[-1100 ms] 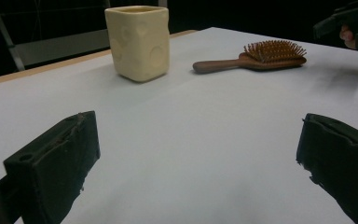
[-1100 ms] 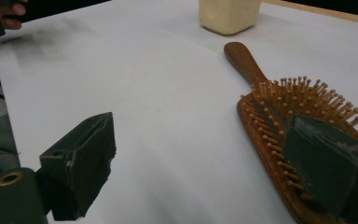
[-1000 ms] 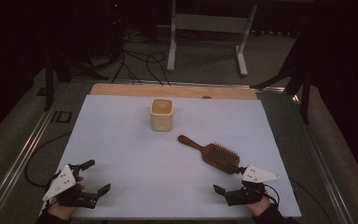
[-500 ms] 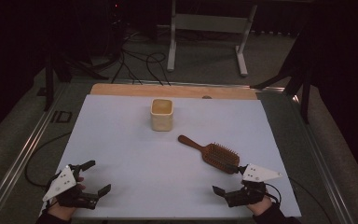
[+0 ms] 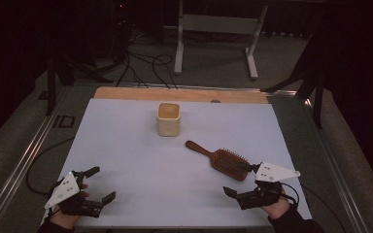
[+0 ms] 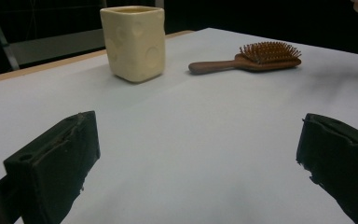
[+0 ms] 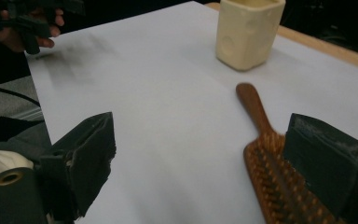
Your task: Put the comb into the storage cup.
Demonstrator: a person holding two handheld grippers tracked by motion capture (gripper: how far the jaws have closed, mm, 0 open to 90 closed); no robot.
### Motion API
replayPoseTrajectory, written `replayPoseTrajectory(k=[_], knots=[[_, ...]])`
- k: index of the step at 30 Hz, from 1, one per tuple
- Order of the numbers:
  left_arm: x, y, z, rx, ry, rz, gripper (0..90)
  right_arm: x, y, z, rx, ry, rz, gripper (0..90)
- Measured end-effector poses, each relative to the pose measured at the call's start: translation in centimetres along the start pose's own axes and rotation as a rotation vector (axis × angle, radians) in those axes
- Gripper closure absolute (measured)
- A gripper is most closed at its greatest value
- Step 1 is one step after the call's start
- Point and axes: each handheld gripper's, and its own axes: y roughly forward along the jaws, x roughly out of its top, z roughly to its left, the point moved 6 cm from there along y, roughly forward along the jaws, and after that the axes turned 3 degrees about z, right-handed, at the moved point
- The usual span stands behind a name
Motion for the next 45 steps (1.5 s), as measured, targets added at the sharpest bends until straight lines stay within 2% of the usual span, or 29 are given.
replayPoseTrajectory(k=[10,19,25,34,45], knots=[[0.0,0.0,-0.1,-0.005,0.005,0.001,0.2,3.4,0.3,-0.9,0.020,-0.063,-0.032,9.1],[0.0,0.1,-0.1,-0.009,0.003,0.001,0.2,5.4,1.7,-1.6,0.059,-0.101,-0.027,9.1],[0.0,0.1,-0.1,-0.010,0.004,0.000,0.2,6.2,3.1,-1.7,0.081,-0.128,-0.007,9.6],[0.0,0.0,-0.1,-0.011,0.008,-0.002,0.2,7.2,5.3,-1.9,0.123,-0.138,0.009,9.7],[0.0,-0.1,-0.1,-0.008,0.008,-0.004,0.2,7.4,7.9,-2.5,0.144,-0.144,0.054,12.8]])
